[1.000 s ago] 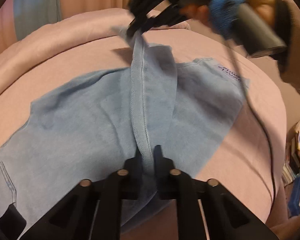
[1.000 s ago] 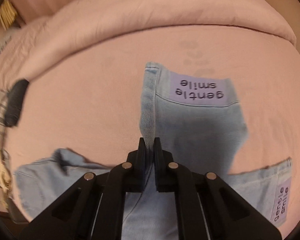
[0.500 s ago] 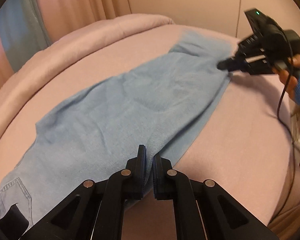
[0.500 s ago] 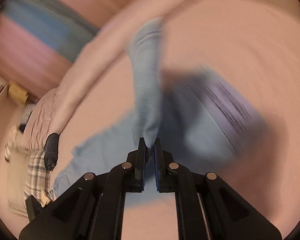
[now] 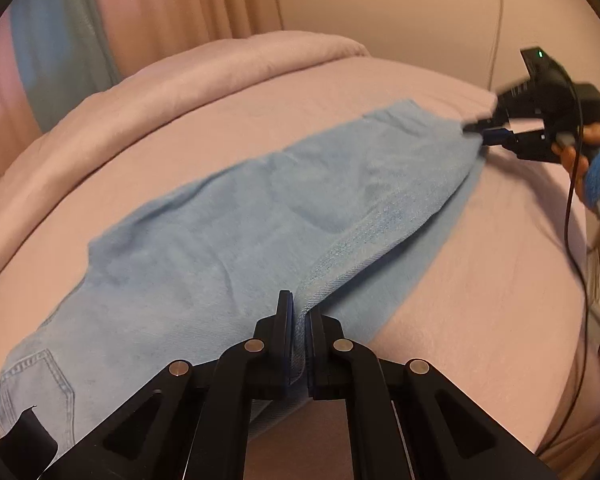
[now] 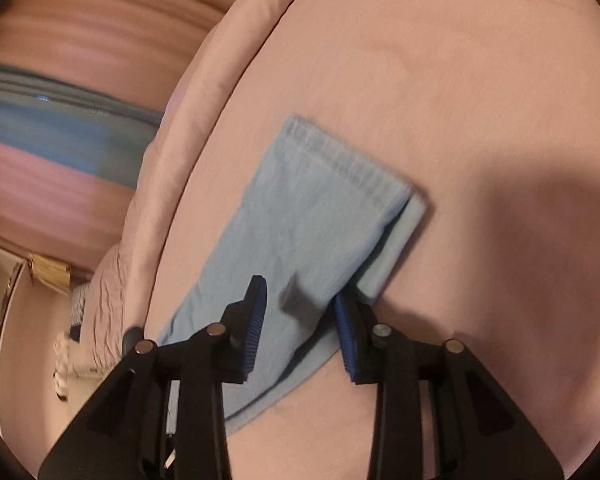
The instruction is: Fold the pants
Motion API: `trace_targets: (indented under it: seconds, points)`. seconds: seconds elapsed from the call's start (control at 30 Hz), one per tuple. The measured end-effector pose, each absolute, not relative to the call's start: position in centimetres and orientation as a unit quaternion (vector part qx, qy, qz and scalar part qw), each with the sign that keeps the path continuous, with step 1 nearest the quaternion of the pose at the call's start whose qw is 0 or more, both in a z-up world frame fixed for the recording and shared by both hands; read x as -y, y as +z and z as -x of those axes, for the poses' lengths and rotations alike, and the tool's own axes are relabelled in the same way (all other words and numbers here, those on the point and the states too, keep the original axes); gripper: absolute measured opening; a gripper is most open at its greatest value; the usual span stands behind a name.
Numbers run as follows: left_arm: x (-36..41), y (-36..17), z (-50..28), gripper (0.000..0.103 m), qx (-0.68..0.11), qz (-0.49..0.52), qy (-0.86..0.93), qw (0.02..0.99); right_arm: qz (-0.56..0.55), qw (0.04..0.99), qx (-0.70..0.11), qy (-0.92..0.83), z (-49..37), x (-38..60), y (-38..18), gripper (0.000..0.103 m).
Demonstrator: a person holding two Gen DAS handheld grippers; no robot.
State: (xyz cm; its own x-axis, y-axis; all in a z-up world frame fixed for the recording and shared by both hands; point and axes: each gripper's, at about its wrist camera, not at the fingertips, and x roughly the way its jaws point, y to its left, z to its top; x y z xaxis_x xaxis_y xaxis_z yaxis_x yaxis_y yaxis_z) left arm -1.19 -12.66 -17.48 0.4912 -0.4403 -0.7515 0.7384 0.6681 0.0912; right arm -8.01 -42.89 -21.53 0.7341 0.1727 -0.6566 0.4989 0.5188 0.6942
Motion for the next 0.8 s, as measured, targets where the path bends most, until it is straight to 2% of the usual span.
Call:
trace_targets:
  seconds: [0.03, 0.17, 0.27, 0.3, 0.37, 0.4, 0.43, 0.47, 0.5, 0.53, 0.57, 0.63, 0.73, 0.8]
  points:
    - [12.5, -17.1, 1.2, 0.004, -0.361, -0.201, -0.352, 0.84, -0.465, 0.803, -0.357, -0.109, 7.9, 42.9, -21.2, 0.007]
    - [12.6, -17.3, 2.2, 0.004, -0.349, -0.221, -0.363, 0.835, -0.436, 0.817, -0.361, -0.108, 8.6, 42.7, -19.9, 0.007]
    - [12.9, -19.3, 2.5, 0.004, -0.365, -0.245, -0.363, 0.822, -0.433, 0.797, -0.402, -0.127, 9.1, 42.7, -22.1, 0.006]
    - [12.9, -19.8, 2.6, 0.004, -0.364, -0.253, -0.357, 0.822, -0.434, 0.795, -0.405, -0.124, 9.3, 42.8, -22.8, 0.003]
    - [12.6, -19.7, 2.7, 0.009, -0.361, -0.253, -0.355, 0.825, -0.444, 0.798, -0.391, -0.115, 9.6, 43.0, -22.6, 0.004]
    - [12.4, -19.2, 2.7, 0.012, -0.362, -0.251, -0.354, 0.825, -0.444, 0.796, -0.395, -0.115, 9.7, 43.1, -22.1, 0.007]
    - [11.8, -18.5, 2.7, 0.019, -0.361, -0.245, -0.355, 0.827, -0.438, 0.797, -0.399, -0.122, 9.9, 43.2, -21.6, 0.01]
    - [11.2, -17.9, 2.8, 0.032, -0.357, -0.238, -0.356, 0.83, -0.429, 0.8, -0.399, -0.131, 10.0, 43.3, -20.9, 0.011]
    - [10.0, -17.0, 2.9, 0.04, -0.349, -0.224, -0.355, 0.838, -0.41, 0.807, -0.397, -0.153, 10.4, 43.3, -19.8, 0.02]
    - [8.9, -16.3, 2.9, 0.056, -0.342, -0.21, -0.35, 0.846, -0.389, 0.812, -0.396, -0.181, 10.9, 43.5, -19.2, 0.043]
    - [8.0, -15.9, 2.8, 0.063, -0.338, -0.196, -0.342, 0.855, -0.361, 0.818, -0.389, -0.222, 11.5, 43.4, -18.2, 0.05]
    - [4.9, -15.0, 1.9, 0.063, -0.339, -0.164, -0.31, 0.873, -0.323, 0.832, -0.372, -0.255, 12.3, 42.9, -16.9, 0.051]
    - [-0.1, -14.7, -0.2, 0.063, -0.349, -0.138, -0.221, 0.9, -0.273, 0.864, -0.374, -0.2, 11.3, 40.0, -15.4, 0.051]
    - [-3.2, -14.7, -1.5, 0.063, -0.362, -0.114, -0.169, 0.909, -0.225, 0.885, -0.392, -0.114, 9.2, 36.0, -14.7, 0.045]
